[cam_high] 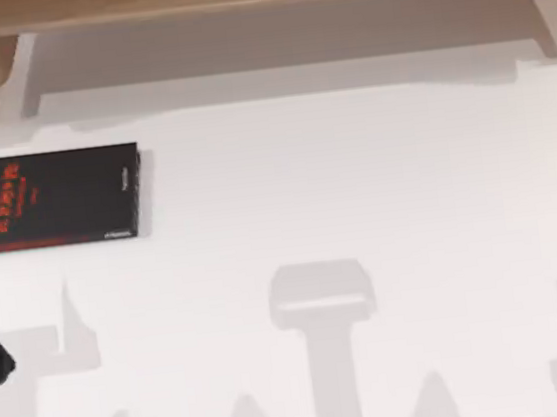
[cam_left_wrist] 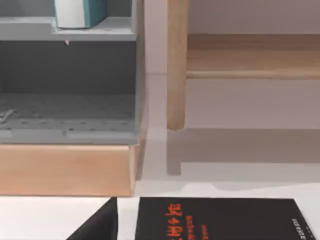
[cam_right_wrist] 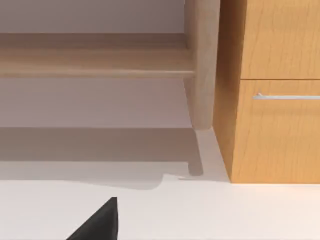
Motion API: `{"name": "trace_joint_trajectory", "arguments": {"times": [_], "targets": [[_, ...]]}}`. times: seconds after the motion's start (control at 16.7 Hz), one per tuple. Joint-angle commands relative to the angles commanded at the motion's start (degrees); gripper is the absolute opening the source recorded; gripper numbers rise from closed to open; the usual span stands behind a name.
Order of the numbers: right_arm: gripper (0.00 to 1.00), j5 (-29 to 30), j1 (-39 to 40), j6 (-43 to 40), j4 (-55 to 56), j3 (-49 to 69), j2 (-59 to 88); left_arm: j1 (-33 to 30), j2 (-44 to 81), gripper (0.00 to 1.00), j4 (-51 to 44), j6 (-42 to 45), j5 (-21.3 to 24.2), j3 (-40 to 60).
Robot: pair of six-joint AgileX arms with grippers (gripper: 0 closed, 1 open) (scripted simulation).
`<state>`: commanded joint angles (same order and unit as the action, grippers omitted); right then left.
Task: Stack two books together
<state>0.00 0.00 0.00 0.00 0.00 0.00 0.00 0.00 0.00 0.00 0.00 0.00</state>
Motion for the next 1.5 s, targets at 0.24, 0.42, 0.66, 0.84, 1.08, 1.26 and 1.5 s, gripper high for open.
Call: {"name": "trace_joint_trajectory", "arguments": {"times": [0.24, 0.42, 0.66, 0.84, 1.08, 1.26, 1.5], "targets": [[1.0, 0.0, 0.0, 0.0, 0.0, 0.0, 0.0, 0.24, 1.67, 1.0, 0.56, -0.02, 0.35, 1.14], [1.0, 0.0, 0.0, 0.0, 0.0, 0.0, 0.0, 1.25, 8.14, 1.0, 2.86, 0.02, 1.63, 5.96], [1.0, 0.0, 0.0, 0.0, 0.0, 0.0, 0.0, 3.5, 23.48, 1.0, 7.8, 0.06, 4.5, 16.62], [1.0, 0.0, 0.0, 0.0, 0.0, 0.0, 0.0, 5.68, 37.6, 1.0, 12.25, 0.05, 7.04, 26.26], [1.0, 0.0, 0.0, 0.0, 0.0, 0.0, 0.0, 8.86, 57.64, 1.0, 18.41, 0.0, 10.59, 39.78], [1.0, 0.0, 0.0, 0.0, 0.0, 0.0, 0.0, 11.22, 72.38, 1.0, 22.89, -0.04, 13.18, 49.65], [1.0, 0.0, 0.0, 0.0, 0.0, 0.0, 0.0, 14.11, 89.99, 1.0, 28.25, -0.09, 16.21, 61.46]]}}
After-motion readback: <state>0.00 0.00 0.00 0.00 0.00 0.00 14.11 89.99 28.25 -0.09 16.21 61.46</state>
